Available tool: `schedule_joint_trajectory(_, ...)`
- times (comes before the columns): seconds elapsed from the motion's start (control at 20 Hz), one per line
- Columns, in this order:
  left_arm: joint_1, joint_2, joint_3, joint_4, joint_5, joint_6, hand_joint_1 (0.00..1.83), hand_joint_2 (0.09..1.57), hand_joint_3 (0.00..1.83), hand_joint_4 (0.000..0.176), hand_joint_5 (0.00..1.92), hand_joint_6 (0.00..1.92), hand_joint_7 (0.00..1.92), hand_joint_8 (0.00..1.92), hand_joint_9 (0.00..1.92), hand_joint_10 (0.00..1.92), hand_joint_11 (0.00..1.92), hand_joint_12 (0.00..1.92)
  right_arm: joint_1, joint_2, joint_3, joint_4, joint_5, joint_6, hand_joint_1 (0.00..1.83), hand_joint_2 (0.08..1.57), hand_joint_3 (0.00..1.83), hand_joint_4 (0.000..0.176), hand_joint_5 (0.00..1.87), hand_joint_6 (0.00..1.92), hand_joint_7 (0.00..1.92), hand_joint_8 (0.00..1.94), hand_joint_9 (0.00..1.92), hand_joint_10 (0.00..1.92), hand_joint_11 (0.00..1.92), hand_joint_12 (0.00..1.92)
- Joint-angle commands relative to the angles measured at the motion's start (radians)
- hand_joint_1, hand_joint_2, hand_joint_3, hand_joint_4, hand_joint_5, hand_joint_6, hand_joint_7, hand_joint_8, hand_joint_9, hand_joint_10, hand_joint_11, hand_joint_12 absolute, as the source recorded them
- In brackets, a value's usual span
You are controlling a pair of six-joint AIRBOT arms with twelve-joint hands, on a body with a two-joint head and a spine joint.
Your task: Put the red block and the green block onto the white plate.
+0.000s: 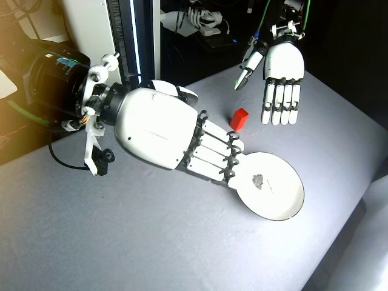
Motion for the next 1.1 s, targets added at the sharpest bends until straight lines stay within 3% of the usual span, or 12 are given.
schedule_joint_trajectory(0.0,0.000,-0.005,0.005,-0.003,-0.119,0.004,0.15,1.04,0.00,0.037,0.45,0.02,0.15,0.00,0.00,0.00,0.01,0.01,0.004,0.010,-0.006,0.026,0.116,-0.011,0.21,0.83,0.00,0.140,0.34,0.02,0.00,0.00,0.00,0.00,0.00,0.00)
schedule_joint_trajectory(0.1,0.007,-0.028,0.011,-0.021,-0.132,0.021,0.17,1.04,0.00,0.045,0.46,0.02,0.12,0.00,0.00,0.00,0.00,0.00,-0.005,0.010,-0.019,0.029,0.116,-0.041,0.31,0.80,0.00,0.131,0.41,0.01,0.00,0.00,0.00,0.00,0.00,0.00)
schedule_joint_trajectory(0.15,0.033,-0.083,0.025,-0.079,-0.186,0.074,0.23,1.06,0.00,0.051,0.41,0.00,0.06,0.00,0.00,0.00,0.00,0.00,-0.006,0.010,-0.021,0.048,0.115,-0.051,0.54,0.80,0.00,0.151,0.51,0.04,0.01,0.00,0.00,0.00,0.00,0.00)
schedule_joint_trajectory(0.2,0.035,-0.088,0.027,-0.081,-0.188,0.076,0.26,1.07,0.01,0.064,0.44,0.01,0.06,0.00,0.00,0.00,0.00,0.00,-0.006,0.010,-0.021,0.048,0.115,-0.052,0.53,0.80,0.00,0.170,0.55,0.02,0.04,0.00,0.00,0.00,0.00,0.00)
schedule_joint_trajectory(0.25,0.039,-0.097,0.032,-0.090,-0.195,0.083,0.30,1.08,0.01,0.070,0.48,0.03,0.07,0.00,0.00,0.00,0.00,0.00,-0.006,0.010,-0.021,0.048,0.115,-0.052,0.55,0.81,0.00,0.175,0.56,0.02,0.05,0.00,0.00,0.00,0.00,0.00)
schedule_joint_trajectory(0.6,0.054,-0.144,0.064,-0.122,-0.205,0.105,0.38,1.13,0.01,0.113,0.62,0.03,0.12,0.00,0.00,0.00,0.00,0.00,-0.006,0.009,-0.025,0.048,0.116,-0.058,0.68,0.81,0.00,0.176,0.75,0.02,0.10,0.01,0.00,0.00,0.00,0.00)
schedule_joint_trajectory(0.65,0.054,-0.150,0.069,-0.124,-0.206,0.107,0.42,1.12,0.00,0.105,0.64,0.03,0.13,0.01,0.00,0.00,0.00,0.00,-0.006,0.009,-0.026,0.048,0.116,-0.059,0.73,0.81,0.00,0.172,0.77,0.03,0.13,0.02,0.00,0.00,0.00,0.00)
schedule_joint_trajectory(0.7,0.054,-0.155,0.072,-0.125,-0.207,0.108,0.40,1.14,0.01,0.112,0.62,0.02,0.12,0.00,0.00,0.00,0.00,0.00,-0.006,0.009,-0.026,0.048,0.116,-0.060,0.75,0.81,0.00,0.167,0.76,0.02,0.15,0.02,0.00,0.00,0.00,0.00)
schedule_joint_trajectory(0.75,0.054,-0.159,0.076,-0.128,-0.209,0.112,0.40,1.14,0.01,0.110,0.61,0.02,0.12,0.00,0.00,0.00,0.00,0.00,-0.006,0.009,-0.028,0.048,0.115,-0.062,0.82,0.81,0.00,0.132,0.72,0.00,0.20,0.01,0.00,0.00,0.00,0.00)
schedule_joint_trajectory(0.8,0.054,-0.161,0.076,-0.135,-0.211,0.119,0.39,1.14,0.01,0.122,0.62,0.02,0.12,0.00,0.00,0.00,0.00,0.00,-0.006,0.009,-0.029,0.048,0.115,-0.064,0.79,0.84,0.01,0.148,0.67,0.00,0.20,0.00,0.00,0.00,0.00,0.00)
schedule_joint_trajectory(0.9,0.054,-0.164,0.077,-0.145,-0.212,0.131,0.37,1.15,0.01,0.139,0.62,0.02,0.12,0.00,0.00,0.00,0.00,0.00,-0.006,0.009,-0.030,0.048,0.115,-0.069,0.83,0.83,0.00,0.129,0.67,0.01,0.24,0.02,0.00,0.00,0.00,0.00)
schedule_joint_trajectory(1.05,0.056,-0.167,0.080,-0.147,-0.212,0.135,0.38,1.14,0.00,0.160,0.66,0.02,0.14,0.01,0.00,0.00,0.00,0.00,-0.006,0.009,-0.034,0.048,0.115,-0.087,0.77,0.87,0.02,0.130,0.68,0.01,0.18,0.00,0.00,0.00,0.00,0.00)
